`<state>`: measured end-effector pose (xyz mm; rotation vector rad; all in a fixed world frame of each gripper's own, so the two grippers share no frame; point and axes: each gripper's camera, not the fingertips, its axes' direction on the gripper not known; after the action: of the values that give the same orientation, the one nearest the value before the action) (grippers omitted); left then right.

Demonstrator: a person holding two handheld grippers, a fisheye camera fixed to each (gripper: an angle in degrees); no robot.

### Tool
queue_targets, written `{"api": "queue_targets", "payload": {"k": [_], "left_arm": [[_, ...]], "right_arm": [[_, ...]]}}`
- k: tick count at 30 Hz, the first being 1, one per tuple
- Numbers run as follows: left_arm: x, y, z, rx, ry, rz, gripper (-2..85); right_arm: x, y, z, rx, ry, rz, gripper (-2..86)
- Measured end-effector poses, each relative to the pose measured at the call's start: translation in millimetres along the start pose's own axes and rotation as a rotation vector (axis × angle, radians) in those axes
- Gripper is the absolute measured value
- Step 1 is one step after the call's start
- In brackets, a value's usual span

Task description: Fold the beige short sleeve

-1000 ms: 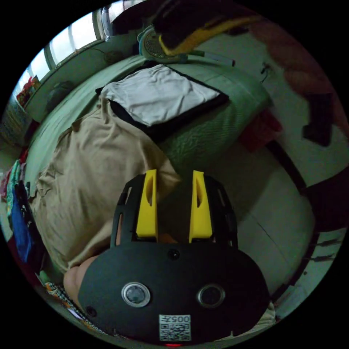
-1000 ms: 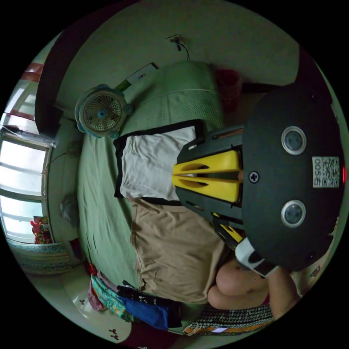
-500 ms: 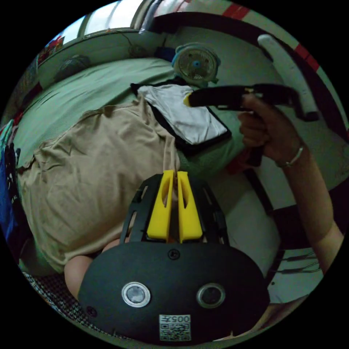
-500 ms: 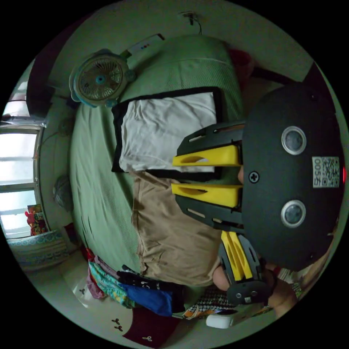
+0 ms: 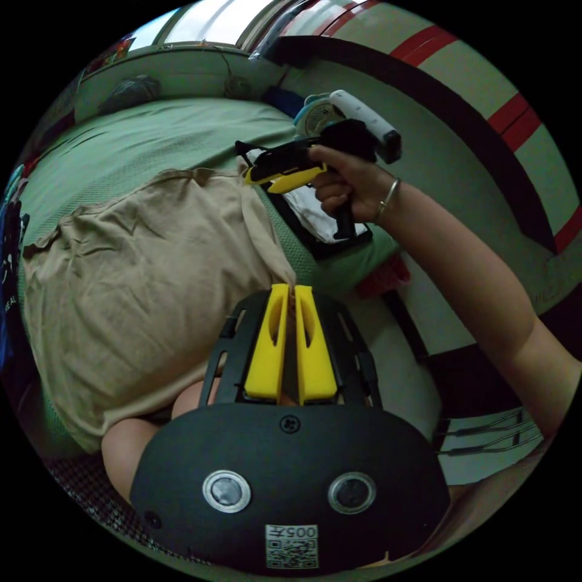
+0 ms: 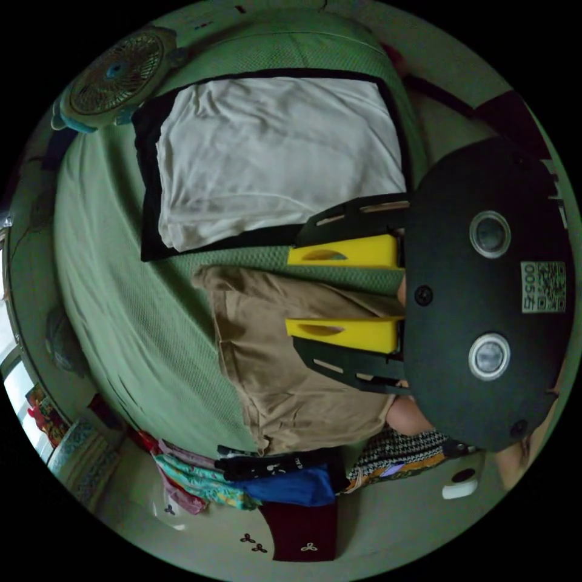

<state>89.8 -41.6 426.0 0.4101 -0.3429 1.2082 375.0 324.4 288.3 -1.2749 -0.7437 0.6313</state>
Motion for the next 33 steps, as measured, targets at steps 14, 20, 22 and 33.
{"api": "queue_targets", "payload": {"k": [14, 20, 22, 33], "left_arm": [[-56, 68, -48, 0.033, 0.052, -0.022, 2.1], [-87, 103, -87, 0.081, 0.069, -0.042, 2.0], [-100, 119, -107, 0.115, 0.071, -0.054, 2.0], [-173, 208, -212, 0.268, 0.024, -0.174, 2.2]], "right_arm": [[-16, -39, 33, -0.005, -0.087, 0.132, 3.4], [-58, -43, 19, 0.052, -0.086, 0.095, 1.9], [-76, -43, 13, 0.073, -0.073, 0.071, 1.5], [-238, -39, -3, 0.163, -0.022, -0.151, -0.8]]}}
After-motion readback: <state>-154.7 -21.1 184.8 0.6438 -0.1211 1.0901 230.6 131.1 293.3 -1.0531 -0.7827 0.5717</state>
